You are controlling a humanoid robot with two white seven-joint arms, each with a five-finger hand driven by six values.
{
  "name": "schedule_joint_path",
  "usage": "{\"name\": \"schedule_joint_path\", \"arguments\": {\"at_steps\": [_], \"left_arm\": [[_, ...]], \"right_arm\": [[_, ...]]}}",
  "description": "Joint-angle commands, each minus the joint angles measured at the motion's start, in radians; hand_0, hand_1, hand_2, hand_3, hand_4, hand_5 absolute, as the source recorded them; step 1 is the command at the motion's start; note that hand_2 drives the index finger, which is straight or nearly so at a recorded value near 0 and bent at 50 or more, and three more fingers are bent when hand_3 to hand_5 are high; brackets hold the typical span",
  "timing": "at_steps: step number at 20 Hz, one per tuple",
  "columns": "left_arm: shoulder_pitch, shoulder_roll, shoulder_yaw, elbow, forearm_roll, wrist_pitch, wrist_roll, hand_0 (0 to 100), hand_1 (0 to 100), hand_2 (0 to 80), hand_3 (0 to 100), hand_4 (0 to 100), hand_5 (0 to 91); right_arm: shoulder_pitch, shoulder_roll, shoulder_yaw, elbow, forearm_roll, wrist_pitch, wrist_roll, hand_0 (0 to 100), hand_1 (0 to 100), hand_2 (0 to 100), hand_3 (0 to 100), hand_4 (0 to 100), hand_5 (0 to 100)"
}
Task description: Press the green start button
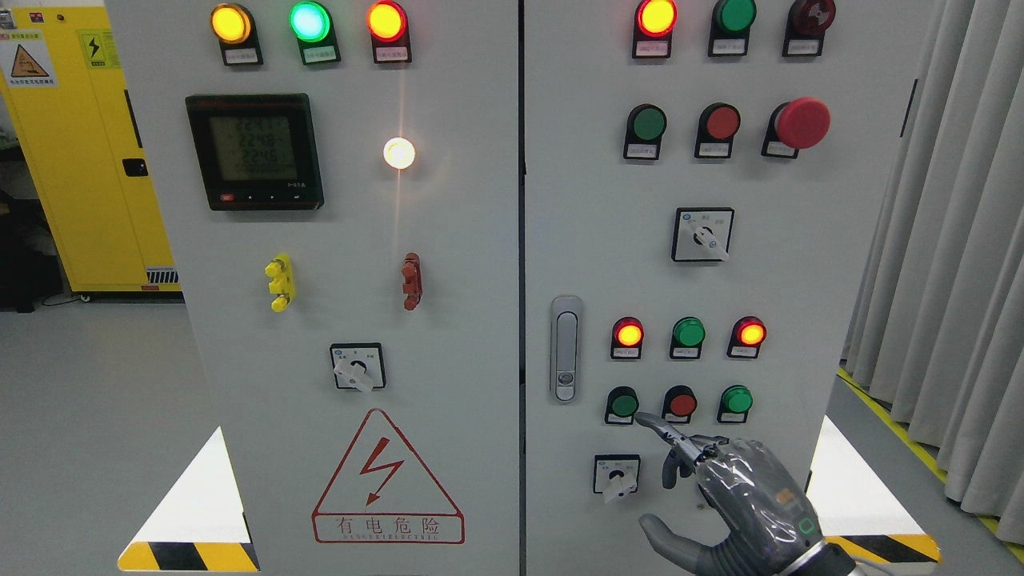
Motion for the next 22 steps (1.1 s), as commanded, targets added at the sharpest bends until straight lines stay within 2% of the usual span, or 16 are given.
{"name": "schedule_joint_path", "arguments": {"at_steps": [1, 2, 3, 4, 5, 6, 7, 9, 11, 14, 20, 22], "left_arm": [[-0.020, 0.000, 0.000, -0.028, 0.000, -0.001, 0.000, 12, 56, 0.0, 0, 0, 0.0], [-0.020, 0.000, 0.001, -0.028, 0.000, -0.001, 0.000, 12, 56, 0.0, 0, 0, 0.0], [-0.020, 0.000, 0.000, -0.028, 0.000, 0.000, 0.000, 12, 56, 0.0, 0, 0, 0.0], [-0.020, 0.000, 0.000, -0.028, 0.000, -0.001, 0.000, 12, 56, 0.0, 0, 0, 0.0], [-0.020, 0.000, 0.000, -0.028, 0.000, -0.001, 0.000, 12, 56, 0.0, 0, 0, 0.0], [-0.018, 0.000, 0.000, -0.028, 0.000, -0.001, 0.000, 12, 56, 0.0, 0, 0, 0.0], [-0.018, 0.000, 0.000, -0.028, 0.000, -0.001, 0.000, 12, 56, 0.0, 0, 0, 0.0], [-0.020, 0.000, 0.000, -0.028, 0.000, 0.000, 0.000, 12, 56, 0.0, 0, 0, 0.0], [-0.020, 0.000, 0.000, -0.028, 0.000, -0.001, 0.000, 12, 56, 0.0, 0, 0, 0.0], [-0.020, 0.000, 0.000, -0.028, 0.000, 0.000, 0.000, 12, 56, 0.0, 0, 0, 0.0], [-0.020, 0.000, 0.000, -0.028, 0.000, -0.001, 0.000, 12, 56, 0.0, 0, 0, 0.0], [-0.020, 0.000, 0.000, -0.028, 0.000, -0.001, 0.000, 12, 56, 0.0, 0, 0, 0.0]], "right_arm": [[0.140, 0.060, 0.009, -0.121, -0.265, 0.007, 0.008, 45, 60, 0, 64, 63, 54], [0.174, 0.068, 0.010, -0.128, -0.319, 0.018, 0.008, 45, 60, 0, 42, 46, 37], [0.206, 0.069, 0.013, -0.139, -0.388, 0.028, 0.008, 45, 60, 0, 42, 46, 37], [0.236, 0.069, 0.026, -0.150, -0.472, 0.044, 0.008, 45, 60, 0, 23, 29, 22], [0.265, 0.069, 0.050, -0.169, -0.556, 0.071, 0.008, 45, 60, 0, 23, 28, 22], [0.289, 0.069, 0.073, -0.197, -0.629, 0.114, 0.008, 45, 60, 0, 15, 22, 16], [0.306, 0.069, 0.090, -0.219, -0.684, 0.159, 0.008, 51, 58, 0, 7, 16, 9], [0.320, 0.068, 0.095, -0.228, -0.738, 0.194, 0.008, 52, 58, 0, 5, 14, 7], [0.320, 0.069, 0.095, -0.226, -0.746, 0.199, 0.008, 53, 55, 0, 0, 8, 0], [0.325, 0.084, 0.095, -0.226, -0.744, 0.199, 0.010, 51, 54, 0, 0, 2, 0], [0.331, 0.114, 0.095, -0.226, -0.744, 0.199, 0.013, 45, 54, 0, 0, 1, 0], [0.331, 0.114, 0.095, -0.226, -0.744, 0.199, 0.019, 43, 54, 0, 0, 2, 0]]}}
